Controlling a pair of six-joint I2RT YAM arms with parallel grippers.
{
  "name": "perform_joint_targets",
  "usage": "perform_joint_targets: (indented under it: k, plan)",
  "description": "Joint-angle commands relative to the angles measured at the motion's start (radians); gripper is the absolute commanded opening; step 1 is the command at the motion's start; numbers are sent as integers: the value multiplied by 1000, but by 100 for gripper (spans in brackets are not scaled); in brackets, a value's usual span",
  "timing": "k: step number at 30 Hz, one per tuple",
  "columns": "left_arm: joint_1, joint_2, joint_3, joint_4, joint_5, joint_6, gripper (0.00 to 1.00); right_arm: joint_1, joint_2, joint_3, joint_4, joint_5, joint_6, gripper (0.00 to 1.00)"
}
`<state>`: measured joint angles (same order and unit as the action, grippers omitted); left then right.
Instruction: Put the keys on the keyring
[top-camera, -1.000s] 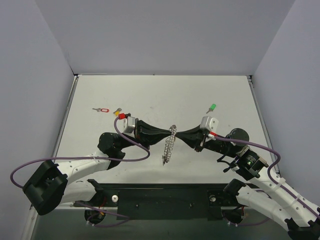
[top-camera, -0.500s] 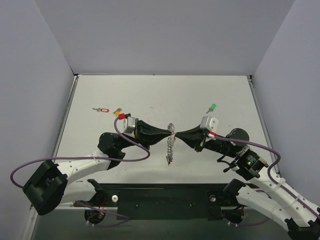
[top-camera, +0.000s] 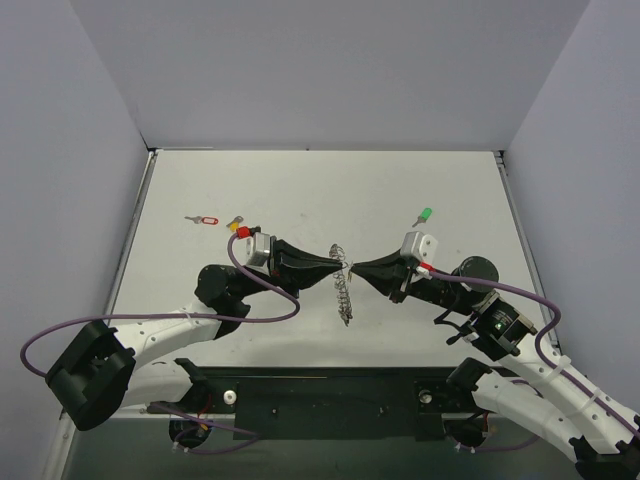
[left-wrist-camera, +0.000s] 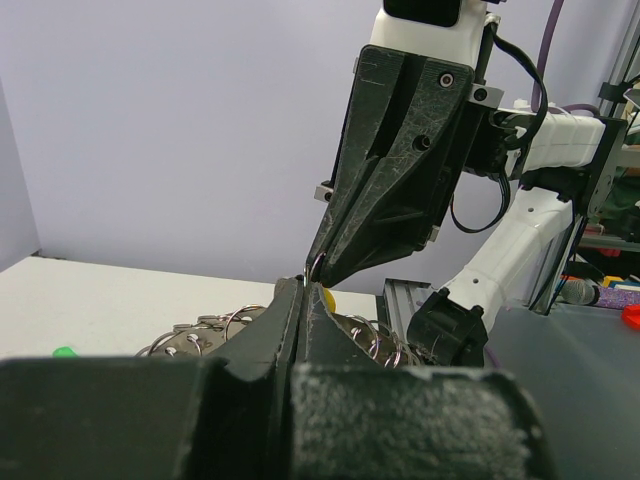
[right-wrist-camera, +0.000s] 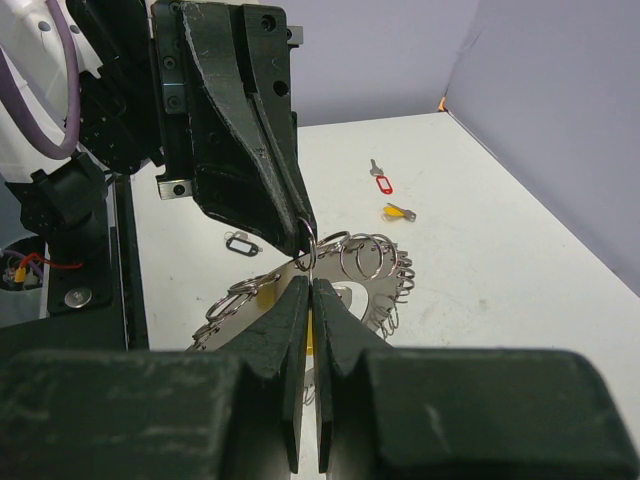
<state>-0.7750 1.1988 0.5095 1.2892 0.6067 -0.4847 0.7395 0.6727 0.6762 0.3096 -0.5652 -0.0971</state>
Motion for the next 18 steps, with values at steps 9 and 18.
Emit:
perform_joint_targets:
  k: [9,18]
  plan:
    - [6,-24,26,351,-2,0,0,-3,-5,13,65,-5,7,0]
    - [3,-19,34,351,16,-12,0,0,-2,11,72,4,10,0]
